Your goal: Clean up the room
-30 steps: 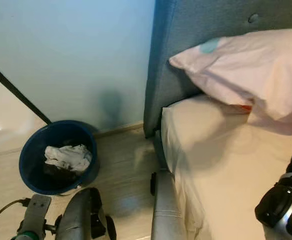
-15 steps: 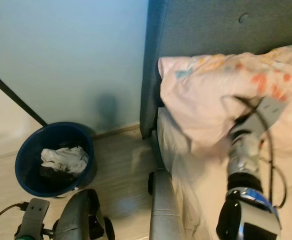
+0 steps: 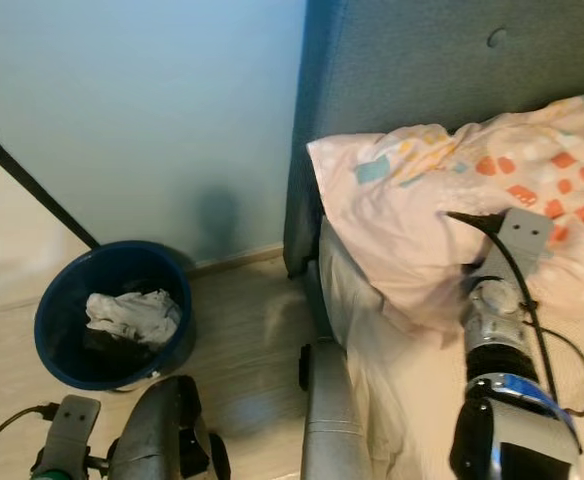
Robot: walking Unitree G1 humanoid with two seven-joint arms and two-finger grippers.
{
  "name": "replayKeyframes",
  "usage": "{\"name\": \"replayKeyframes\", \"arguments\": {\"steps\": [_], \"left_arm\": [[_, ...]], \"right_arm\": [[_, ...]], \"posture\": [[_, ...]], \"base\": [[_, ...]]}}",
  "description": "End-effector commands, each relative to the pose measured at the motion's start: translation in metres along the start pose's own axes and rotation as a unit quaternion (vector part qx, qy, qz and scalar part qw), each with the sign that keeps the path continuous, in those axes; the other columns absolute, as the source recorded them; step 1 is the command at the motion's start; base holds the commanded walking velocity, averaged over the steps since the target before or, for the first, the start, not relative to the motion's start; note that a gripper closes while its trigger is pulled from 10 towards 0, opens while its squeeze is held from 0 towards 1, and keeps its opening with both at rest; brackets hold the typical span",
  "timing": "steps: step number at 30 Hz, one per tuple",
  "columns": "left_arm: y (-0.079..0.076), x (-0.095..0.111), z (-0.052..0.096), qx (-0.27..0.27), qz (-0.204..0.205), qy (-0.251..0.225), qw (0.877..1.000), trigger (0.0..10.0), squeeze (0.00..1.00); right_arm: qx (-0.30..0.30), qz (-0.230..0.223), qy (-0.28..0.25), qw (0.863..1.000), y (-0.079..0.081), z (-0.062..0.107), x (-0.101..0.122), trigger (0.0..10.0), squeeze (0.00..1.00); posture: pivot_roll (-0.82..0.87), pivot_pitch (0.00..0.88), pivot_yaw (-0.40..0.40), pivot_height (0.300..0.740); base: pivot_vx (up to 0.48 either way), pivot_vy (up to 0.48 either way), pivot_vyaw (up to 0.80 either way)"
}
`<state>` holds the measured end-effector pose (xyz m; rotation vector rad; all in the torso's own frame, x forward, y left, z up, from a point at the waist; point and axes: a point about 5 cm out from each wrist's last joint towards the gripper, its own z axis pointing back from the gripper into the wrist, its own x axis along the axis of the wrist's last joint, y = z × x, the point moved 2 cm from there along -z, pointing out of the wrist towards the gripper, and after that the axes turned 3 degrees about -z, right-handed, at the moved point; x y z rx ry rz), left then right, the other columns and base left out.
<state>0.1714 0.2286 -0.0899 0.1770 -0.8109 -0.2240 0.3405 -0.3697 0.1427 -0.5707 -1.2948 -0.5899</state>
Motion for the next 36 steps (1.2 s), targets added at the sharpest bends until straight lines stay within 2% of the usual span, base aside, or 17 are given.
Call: {"name": "replayKeyframes", "arguments": {"steps": [1,3,5,7,9,11,14,17,18,20,24,25,27,28,33,36], "left_arm": [[-0.016,-0.02,0.008,-0.028,-0.006,0.036,0.999,10.0,0.0],[-0.016,-0.021,0.008,-0.029,-0.006,0.036,0.999,10.0,0.0],[-0.016,-0.021,0.008,-0.029,-0.006,0.038,0.999,10.0,0.0],[-0.017,-0.022,0.008,-0.03,-0.007,0.039,0.999,10.0,0.0],[-0.018,-0.021,0.008,-0.032,-0.007,0.041,0.999,10.0,0.0],[-0.019,-0.021,0.008,-0.032,-0.007,0.041,0.999,10.0,0.0],[-0.021,-0.018,0.006,-0.033,-0.004,0.037,0.999,10.0,0.0],[-0.023,-0.018,0.006,-0.036,-0.007,0.035,0.999,10.0,0.0],[-0.023,-0.018,0.006,-0.036,-0.007,0.035,0.999,10.0,0.0],[-0.022,-0.018,0.007,-0.036,-0.006,0.035,0.999,10.0,0.0],[-0.021,-0.019,0.007,-0.033,-0.005,0.036,0.999,10.0,0.0],[-0.021,-0.019,0.007,-0.033,-0.005,0.037,0.999,10.0,0.0],[-0.021,-0.02,0.007,-0.033,-0.005,0.037,0.999,10.0,0.0],[-0.021,-0.02,0.007,-0.032,-0.004,0.038,0.999,10.0,0.0],[-0.021,-0.02,0.007,-0.033,-0.004,0.039,0.999,10.0,0.0],[-0.023,-0.021,0.007,-0.036,-0.005,0.042,0.998,10.0,0.0]], "right_arm": [[-0.04,-0.003,-0.012,0.999,-0.019,-0.004,0.013,10.0,0.23],[-0.042,-0.004,-0.013,0.999,-0.02,-0.004,0.015,10.0,0.23],[-0.064,0.0,-0.03,0.997,-0.037,-0.008,0.035,10.0,0.2],[-0.061,0.004,-0.029,0.998,-0.039,-0.008,0.041,10.0,0.19],[-0.023,-0.003,0.014,1.0,-0.024,-0.005,0.026,10.0,0.18],[-0.015,-0.007,0.025,1.0,-0.02,-0.004,0.02,10.0,0.19],[0.021,0.021,0.098,0.995,0.003,0.007,-0.02,10.0,0.18],[0.062,0.03,0.158,0.985,0.023,0.018,-0.048,10.0,0.19],[0.062,0.03,0.158,0.985,0.023,0.018,-0.048,10.0,0.19],[0.072,0.026,0.182,0.98,0.031,0.025,-0.063,10.0,0.2],[0.069,0.025,0.196,0.978,0.032,0.028,-0.068,10.0,0.24],[0.065,0.025,0.202,0.977,0.028,0.028,-0.068,10.0,0.53],[0.063,0.025,0.204,0.977,0.026,0.028,-0.068,10.0,0.53],[0.052,0.028,0.196,0.979,0.019,0.025,-0.062,10.0,1.0],[0.032,0.042,0.18,0.982,0.009,0.021,-0.05,10.0,1.0],[0.006,0.069,0.141,0.988,-0.006,0.014,-0.022,10.0,1.0]], "posture": [[-0.08,0.237,0.067,0.592],[-0.08,0.237,0.067,0.592],[-0.1,0.236,0.066,0.592],[-0.1,0.236,0.063,0.592],[-0.11,0.236,0.063,0.592],[-0.11,0.236,0.063,0.592],[-0.1,0.237,0.061,0.592],[-0.1,0.24,0.064,0.592],[-0.1,0.24,0.064,0.592],[-0.1,0.24,0.064,0.592],[-0.1,0.242,0.06,0.592],[-0.1,0.241,0.058,0.592],[-0.1,0.241,0.058,0.592],[-0.1,0.241,0.057,0.592],[-0.1,0.239,0.056,0.592],[-0.11,0.237,0.056,0.592]], "base": [[0.0,0.0,0.0],[0.0,0.0,0.0],[0.0,0.0,0.0],[0.0,0.0,0.0],[0.0,0.0,0.0],[0.0,0.0,0.0],[0.0,0.0,0.0],[0.0,0.0,0.0],[0.0,0.0,0.0],[0.0,0.0,0.0],[0.0,0.0,0.0],[0.0,0.0,0.0],[0.0,0.0,0.0],[0.0,0.0,0.0],[0.0,0.0,0.0],[0.0,0.0,0.0]]}}
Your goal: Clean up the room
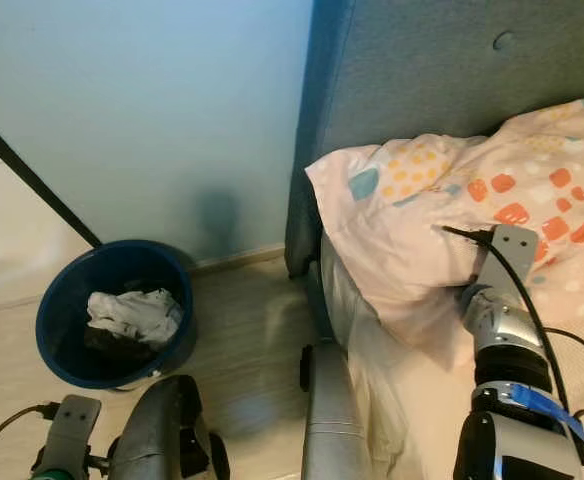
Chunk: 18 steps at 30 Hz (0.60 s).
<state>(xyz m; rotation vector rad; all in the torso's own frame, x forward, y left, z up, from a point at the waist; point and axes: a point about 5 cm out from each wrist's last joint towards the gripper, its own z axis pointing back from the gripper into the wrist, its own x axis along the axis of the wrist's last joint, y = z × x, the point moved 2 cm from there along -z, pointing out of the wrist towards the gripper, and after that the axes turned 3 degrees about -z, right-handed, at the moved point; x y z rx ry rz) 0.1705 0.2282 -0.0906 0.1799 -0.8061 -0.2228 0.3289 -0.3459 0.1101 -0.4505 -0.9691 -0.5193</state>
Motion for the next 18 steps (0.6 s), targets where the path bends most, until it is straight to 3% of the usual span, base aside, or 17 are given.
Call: {"name": "replayKeyframes", "arguments": {"steps": [1,4,9,13,18], "left_arm": [[-0.022,-0.02,0.007,-0.038,-0.005,0.04,0.998,10.0,0.0],[-0.023,-0.019,0.006,-0.04,-0.006,0.041,0.998,10.0,0.0],[-0.023,-0.018,0.006,-0.041,-0.008,0.041,0.998,10.0,0.0],[-0.023,-0.016,0.004,-0.04,-0.007,0.041,0.998,10.0,0.0],[-0.025,-0.016,0.004,-0.04,-0.004,0.041,0.998,10.0,0.0]], "right_arm": [[-0.04,0.01,-0.03,0.999,-0.023,0.004,0.022,10.0,1.0],[-0.042,0.001,-0.062,0.997,-0.029,0.014,0.05,10.0,1.0],[-0.023,-0.008,-0.07,0.997,-0.029,0.02,0.065,10.0,1.0],[0.051,-0.024,-0.015,0.998,-0.012,0.024,0.059,10.0,1.0],[0.059,-0.049,0.026,0.997,-0.015,0.024,0.046,10.0,1.0]], "posture": [[-0.11,0.237,0.056,0.592],[-0.12,0.233,0.059,0.592],[-0.12,0.229,0.059,0.592],[-0.13,0.224,0.04,0.592],[-0.14,0.222,0.029,0.592]], "base": [[0.0,0.0,0.0],[0.0,0.0,0.0],[0.0,0.0,0.0],[0.0,0.0,0.0],[0.0,0.0,0.0]]}}
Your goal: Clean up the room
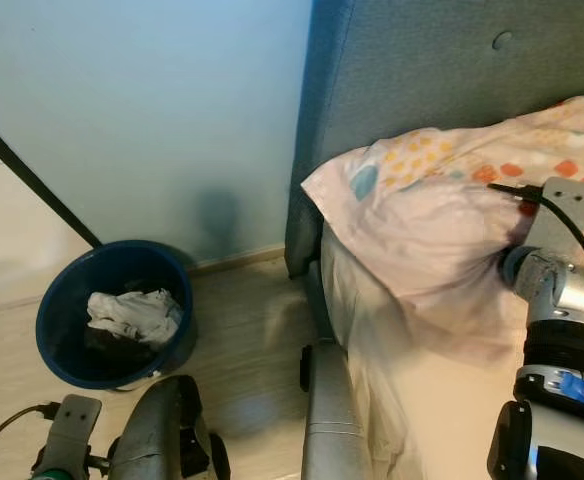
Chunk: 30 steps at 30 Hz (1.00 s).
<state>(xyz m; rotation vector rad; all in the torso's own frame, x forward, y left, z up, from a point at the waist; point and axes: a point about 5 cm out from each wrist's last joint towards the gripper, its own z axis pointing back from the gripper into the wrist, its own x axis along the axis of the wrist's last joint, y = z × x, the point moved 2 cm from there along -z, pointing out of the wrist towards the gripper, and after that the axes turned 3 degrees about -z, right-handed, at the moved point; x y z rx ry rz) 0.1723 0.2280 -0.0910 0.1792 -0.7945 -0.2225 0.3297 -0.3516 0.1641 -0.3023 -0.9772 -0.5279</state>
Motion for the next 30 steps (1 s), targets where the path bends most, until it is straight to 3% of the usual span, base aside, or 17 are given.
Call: {"name": "replayKeyframes", "arguments": {"steps": [1,3,5,7,10,11,13,14,18,19,20,21,22,23,25,27,30], "left_arm": [[-0.026,-0.017,0.005,-0.04,-0.004,0.035,0.999,10.0,0.0],[-0.026,-0.017,0.006,-0.04,-0.004,0.036,0.999,10.0,0.0],[-0.027,-0.02,0.007,-0.041,-0.003,0.04,0.998,10.0,0.0],[-0.026,-0.022,0.007,-0.043,-0.005,0.044,0.998,10.0,0.0],[-0.026,-0.022,0.008,-0.043,-0.006,0.046,0.998,10.0,0.0],[-0.025,-0.022,0.008,-0.043,-0.007,0.046,0.998,10.0,0.0],[-0.024,-0.022,0.007,-0.042,-0.007,0.046,0.998,10.0,0.0],[-0.023,-0.021,0.007,-0.043,-0.008,0.046,0.998,10.0,0.0],[-0.023,-0.02,0.006,-0.043,-0.009,0.046,0.998,10.0,0.0],[-0.024,-0.019,0.006,-0.044,-0.007,0.045,0.998,10.0,0.0],[-0.024,-0.019,0.006,-0.044,-0.007,0.045,0.998,10.0,0.0],[-0.024,-0.019,0.005,-0.044,-0.006,0.045,0.998,10.0,0.0],[-0.024,-0.019,0.005,-0.044,-0.006,0.045,0.998,10.0,0.0],[-0.026,-0.02,0.006,-0.046,-0.004,0.047,0.998,10.0,0.0],[-0.028,-0.023,0.007,-0.048,-0.002,0.05,0.998,10.0,0.0],[-0.029,-0.025,0.009,-0.049,-0.001,0.053,0.997,10.0,0.0],[-0.029,-0.025,0.009,-0.049,-0.001,0.053,0.997,10.0,0.0]], "right_arm": [[0.001,-0.022,0.011,1.0,-0.005,0.003,-0.003,10.0,1.0],[-0.006,-0.052,0.01,0.999,-0.01,0.004,-0.001,10.0,1.0],[-0.008,-0.129,0.011,0.992,-0.015,0.01,0.008,10.0,1.0],[0.018,-0.16,0.018,0.987,-0.009,0.019,0.019,10.0,1.0],[0.033,-0.152,0.02,0.988,-0.005,0.026,0.027,10.0,1.0],[0.034,-0.117,-0.001,0.993,-0.002,0.032,0.038,10.0,0.0],[0.035,-0.093,-0.015,0.995,-0.001,0.037,0.045,10.0,0.0],[0.079,-0.034,-0.06,0.995,0.014,0.058,0.074,10.0,0.0],[0.104,-0.016,-0.093,0.99,0.022,0.073,0.096,10.0,0.0],[0.085,0.028,-0.124,0.988,0.017,0.082,0.11,10.0,0.0],[0.085,0.028,-0.124,0.988,0.017,0.082,0.11,10.0,0.0],[0.077,0.097,-0.123,0.985,0.017,0.083,0.107,10.0,0.0],[0.077,0.097,-0.123,0.985,0.017,0.083,0.107,10.0,0.0],[0.067,0.186,-0.117,0.973,0.016,0.081,0.098,10.0,0.0],[0.041,0.284,-0.091,0.954,0.01,0.078,0.082,10.0,0.0],[0.005,0.314,-0.085,0.946,-0.002,0.074,0.08,10.0,0.0],[0.005,0.314,-0.085,0.946,-0.002,0.074,0.08,10.0,0.0]], "posture": [[-0.14,0.222,0.029,0.592],[-0.14,0.219,0.022,0.592],[-0.14,0.219,0.019,0.592],[-0.15,0.215,0.014,0.592],[-0.15,0.215,0.014,0.592],[-0.15,0.212,0.015,0.592],[-0.15,0.212,0.015,0.592],[-0.16,0.209,0.019,0.592],[-0.16,0.208,0.017,0.592],[-0.16,0.208,0.017,0.592],[-0.16,0.208,0.017,0.592],[-0.16,0.209,0.013,0.592],[-0.16,0.209,0.013,0.592],[-0.16,0.211,0.011,0.592],[-0.16,0.214,0.01,0.592],[-0.16,0.216,0.008,0.592],[-0.16,0.216,0.008,0.592]], "base": [[0.0,0.0,0.0],[0.0,0.0,0.0],[0.0,0.0,0.0],[0.0,0.0,0.0],[0.0,0.0,0.0],[0.0,0.0,0.0],[0.0,0.0,0.0],[0.0,0.0,0.0],[0.0,0.0,0.0],[0.0,0.0,0.0],[0.0,0.0,0.0],[0.0,0.0,0.0],[0.0,0.0,0.0],[0.0,0.0,0.0],[0.0,0.0,0.0],[0.0,0.0,0.0],[0.0,0.0,0.0]]}}
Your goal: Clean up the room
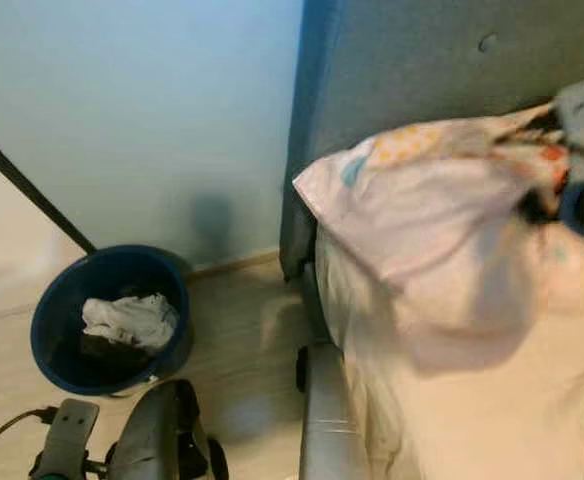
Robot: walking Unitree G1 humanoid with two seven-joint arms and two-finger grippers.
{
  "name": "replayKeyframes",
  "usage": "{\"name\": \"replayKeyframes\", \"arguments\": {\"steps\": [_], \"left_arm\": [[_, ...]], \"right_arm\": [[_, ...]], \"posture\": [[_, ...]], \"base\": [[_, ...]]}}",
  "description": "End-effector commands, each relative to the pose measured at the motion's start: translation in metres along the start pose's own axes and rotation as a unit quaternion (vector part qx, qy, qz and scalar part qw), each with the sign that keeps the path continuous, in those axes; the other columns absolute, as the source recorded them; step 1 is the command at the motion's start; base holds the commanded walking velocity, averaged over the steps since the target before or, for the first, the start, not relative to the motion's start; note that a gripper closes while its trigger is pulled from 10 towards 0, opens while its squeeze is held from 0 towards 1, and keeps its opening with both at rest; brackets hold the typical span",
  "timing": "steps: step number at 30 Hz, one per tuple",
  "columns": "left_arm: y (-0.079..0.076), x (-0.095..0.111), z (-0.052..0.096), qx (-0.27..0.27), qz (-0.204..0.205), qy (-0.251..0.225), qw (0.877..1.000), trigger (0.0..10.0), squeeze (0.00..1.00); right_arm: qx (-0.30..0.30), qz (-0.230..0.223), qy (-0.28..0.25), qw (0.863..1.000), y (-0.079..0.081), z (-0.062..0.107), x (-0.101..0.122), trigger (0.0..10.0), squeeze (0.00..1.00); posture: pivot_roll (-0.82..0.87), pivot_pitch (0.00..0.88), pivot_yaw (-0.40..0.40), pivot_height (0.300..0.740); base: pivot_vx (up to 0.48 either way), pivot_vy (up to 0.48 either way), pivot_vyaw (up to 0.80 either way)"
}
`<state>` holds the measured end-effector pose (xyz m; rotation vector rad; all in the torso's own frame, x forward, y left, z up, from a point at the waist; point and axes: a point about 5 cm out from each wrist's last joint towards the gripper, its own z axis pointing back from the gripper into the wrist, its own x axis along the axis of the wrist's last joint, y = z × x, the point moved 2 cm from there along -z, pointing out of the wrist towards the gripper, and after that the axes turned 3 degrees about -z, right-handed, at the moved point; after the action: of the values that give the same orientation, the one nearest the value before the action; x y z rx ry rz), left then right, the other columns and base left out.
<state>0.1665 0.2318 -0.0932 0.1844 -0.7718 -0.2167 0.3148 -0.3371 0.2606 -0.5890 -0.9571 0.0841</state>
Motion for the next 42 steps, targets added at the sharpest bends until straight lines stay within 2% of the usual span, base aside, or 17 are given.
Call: {"name": "replayKeyframes", "arguments": {"steps": [1,8,10,13,15,17,20,24,25,28,30,31,32,35,37,38,42], "left_arm": [[-0.033,-0.023,0.008,-0.052,0.0,0.047,0.998,10.0,0.0],[-0.032,-0.026,0.009,-0.053,0.001,0.052,0.997,10.0,0.0],[-0.03,-0.026,0.009,-0.053,0.001,0.053,0.997,10.0,0.0],[-0.03,-0.026,0.009,-0.053,0.001,0.053,0.997,10.0,0.0],[-0.029,-0.026,0.009,-0.053,0.001,0.054,0.997,10.0,0.0],[-0.029,-0.028,0.01,-0.054,0.0,0.057,0.997,10.0,0.0],[-0.029,-0.029,0.01,-0.055,0.0,0.059,0.997,10.0,0.0],[-0.03,-0.029,0.01,-0.055,0.001,0.061,0.997,10.0,0.0],[-0.031,-0.031,0.011,-0.056,0.0,0.062,0.996,10.0,0.0],[-0.031,-0.031,0.011,-0.056,0.0,0.063,0.996,10.0,0.0],[-0.031,-0.032,0.012,-0.056,0.0,0.064,0.996,10.0,0.0],[-0.031,-0.033,0.012,-0.056,-0.001,0.066,0.996,10.0,0.0],[-0.031,-0.034,0.013,-0.056,-0.001,0.067,0.996,10.0,0.0],[-0.031,-0.034,0.013,-0.056,0.0,0.066,0.996,10.0,0.0],[-0.031,-0.034,0.013,-0.056,0.0,0.066,0.996,10.0,0.0],[-0.033,-0.035,0.014,-0.058,-0.001,0.064,0.996,10.0,0.0],[-0.032,-0.038,0.016,-0.057,-0.001,0.063,0.996,10.0,0.0]], "right_arm": [[-0.088,0.067,0.025,0.994,-0.036,0.0,-0.014,10.0,0.0],[-0.074,0.112,0.07,0.988,-0.038,-0.001,-0.029,10.0,0.0],[0.061,0.187,0.1,0.975,-0.014,0.01,-0.047,10.0,0.0],[0.089,0.196,0.101,0.971,-0.009,0.013,-0.049,10.0,0.0],[0.166,0.177,0.068,0.968,0.01,0.021,-0.04,10.0,0.0],[0.31,0.133,-0.028,0.941,0.046,0.045,-0.012,10.0,0.0],[0.388,0.078,-0.098,0.913,0.061,0.06,0.01,10.0,0.0],[0.413,0.033,-0.124,0.902,0.064,0.062,0.021,10.0,0.0],[0.383,-0.003,-0.134,0.914,0.07,0.044,0.029,10.0,0.0],[0.374,-0.01,-0.134,0.918,0.073,0.04,0.03,10.0,0.0],[0.362,-0.026,-0.111,0.925,0.087,0.025,0.024,10.0,0.0],[0.395,-0.027,-0.071,0.916,0.149,0.008,-0.002,10.0,0.0],[0.414,-0.028,-0.062,0.908,0.173,0.007,-0.012,10.0,0.0],[0.453,-0.054,-0.064,0.887,0.206,0.006,-0.023,10.0,0.0],[0.453,-0.054,-0.064,0.887,0.206,0.006,-0.023,10.0,0.0],[0.47,-0.131,-0.067,0.871,0.234,-0.004,-0.026,10.0,0.0],[0.448,-0.169,-0.056,0.876,0.246,-0.019,-0.028,10.0,0.0]], "posture": [[-0.16,0.216,0.009,0.592],[-0.15,0.22,0.012,0.592],[-0.15,0.22,0.012,0.592],[-0.15,0.22,0.012,0.592],[-0.15,0.222,0.018,0.592],[-0.15,0.222,0.018,0.592],[-0.15,0.22,0.017,0.592],[-0.15,0.22,0.017,0.592],[-0.15,0.221,0.021,0.592],[-0.15,0.221,0.021,0.592],[-0.15,0.222,0.023,0.592],[-0.15,0.225,0.025,0.592],[-0.15,0.225,0.025,0.592],[-0.12,0.237,0.033,0.592],[-0.12,0.237,0.033,0.592],[-0.1,0.248,0.031,0.592],[-0.09,0.254,0.034,0.592]], "base": [[0.0,0.0,0.0],[0.0,0.0,0.0],[0.0,0.0,0.0],[0.0,0.0,0.0],[0.0,0.0,0.0],[0.0,0.0,0.0],[0.0,0.0,0.0],[0.0,0.0,0.0],[0.0,0.0,0.0],[0.0,0.0,0.0],[0.0,0.0,0.0],[0.0,0.0,0.0],[0.0,0.0,0.0],[0.0,0.0,0.0],[0.0,0.0,0.0],[0.0,0.0,0.0],[0.0,0.0,0.0]]}}
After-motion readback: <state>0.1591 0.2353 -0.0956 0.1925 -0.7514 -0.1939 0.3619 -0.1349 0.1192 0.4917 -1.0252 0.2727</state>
